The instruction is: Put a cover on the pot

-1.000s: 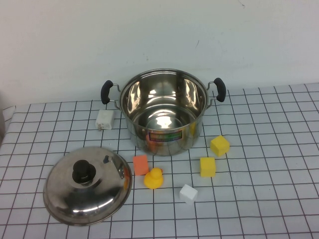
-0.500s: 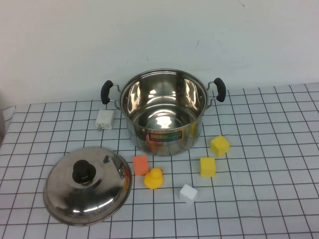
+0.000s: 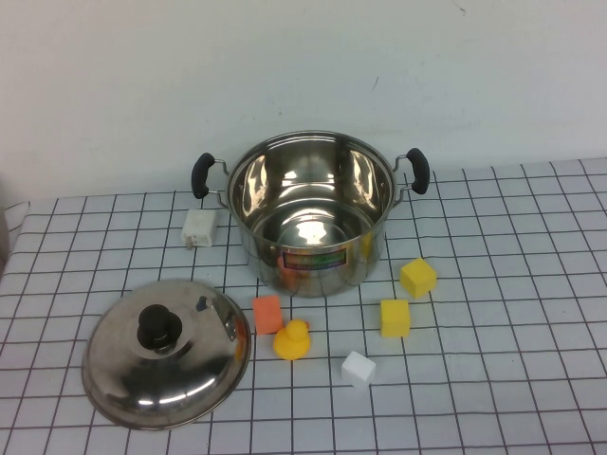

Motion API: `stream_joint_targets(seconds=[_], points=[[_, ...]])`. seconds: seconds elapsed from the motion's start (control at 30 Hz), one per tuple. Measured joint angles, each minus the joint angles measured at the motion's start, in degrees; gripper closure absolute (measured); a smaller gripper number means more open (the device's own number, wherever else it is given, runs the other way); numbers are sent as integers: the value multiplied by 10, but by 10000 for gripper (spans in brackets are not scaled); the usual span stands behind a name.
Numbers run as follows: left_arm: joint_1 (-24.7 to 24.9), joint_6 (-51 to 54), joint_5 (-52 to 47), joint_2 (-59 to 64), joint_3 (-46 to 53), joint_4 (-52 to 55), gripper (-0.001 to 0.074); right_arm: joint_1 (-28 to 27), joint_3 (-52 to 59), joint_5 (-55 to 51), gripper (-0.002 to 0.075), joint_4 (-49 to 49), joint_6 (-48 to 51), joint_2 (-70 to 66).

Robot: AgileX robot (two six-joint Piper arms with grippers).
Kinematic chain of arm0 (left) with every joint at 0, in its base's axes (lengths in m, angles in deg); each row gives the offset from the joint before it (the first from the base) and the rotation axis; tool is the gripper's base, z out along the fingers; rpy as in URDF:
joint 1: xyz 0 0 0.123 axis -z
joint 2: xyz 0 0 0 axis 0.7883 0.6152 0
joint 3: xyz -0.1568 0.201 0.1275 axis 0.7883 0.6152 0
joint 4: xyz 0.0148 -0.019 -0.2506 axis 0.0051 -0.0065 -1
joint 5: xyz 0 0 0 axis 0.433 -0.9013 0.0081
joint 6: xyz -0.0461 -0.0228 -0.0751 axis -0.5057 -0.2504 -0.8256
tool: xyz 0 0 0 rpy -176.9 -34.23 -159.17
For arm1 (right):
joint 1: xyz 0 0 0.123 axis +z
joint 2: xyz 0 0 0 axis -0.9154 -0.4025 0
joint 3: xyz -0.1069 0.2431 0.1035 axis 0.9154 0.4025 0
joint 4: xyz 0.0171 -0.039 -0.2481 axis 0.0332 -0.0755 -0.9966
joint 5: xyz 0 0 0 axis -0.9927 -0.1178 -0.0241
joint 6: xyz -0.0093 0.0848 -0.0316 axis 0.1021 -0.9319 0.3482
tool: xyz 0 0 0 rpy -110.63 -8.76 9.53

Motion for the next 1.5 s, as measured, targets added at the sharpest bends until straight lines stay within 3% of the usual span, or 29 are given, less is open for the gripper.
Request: stream_joint_targets(seconds=[0.27, 0.43, 0.77, 1.2, 1.33, 1.43, 1.5], points=[[0, 9, -34, 150, -134, 10, 736, 0, 0, 0, 717, 0, 0, 0], [0, 7, 38, 260, -146, 11, 736, 0, 0, 0, 717, 0, 0, 0], [-1, -177, 139, 525, -163, 258, 736, 0, 0, 0, 717, 0, 0, 0], [-1, -167, 328, 801, -167, 282, 731, 0, 0, 0, 717, 0, 0, 0], [8, -128, 358, 860, -168, 260, 659, 0, 0, 0, 717, 0, 0, 0], [25, -81, 399, 905, -168, 248, 529, 0, 0, 0, 717, 0, 0, 0], [38, -60, 436, 937, -170, 246, 400, 0, 0, 0, 717, 0, 0, 0]])
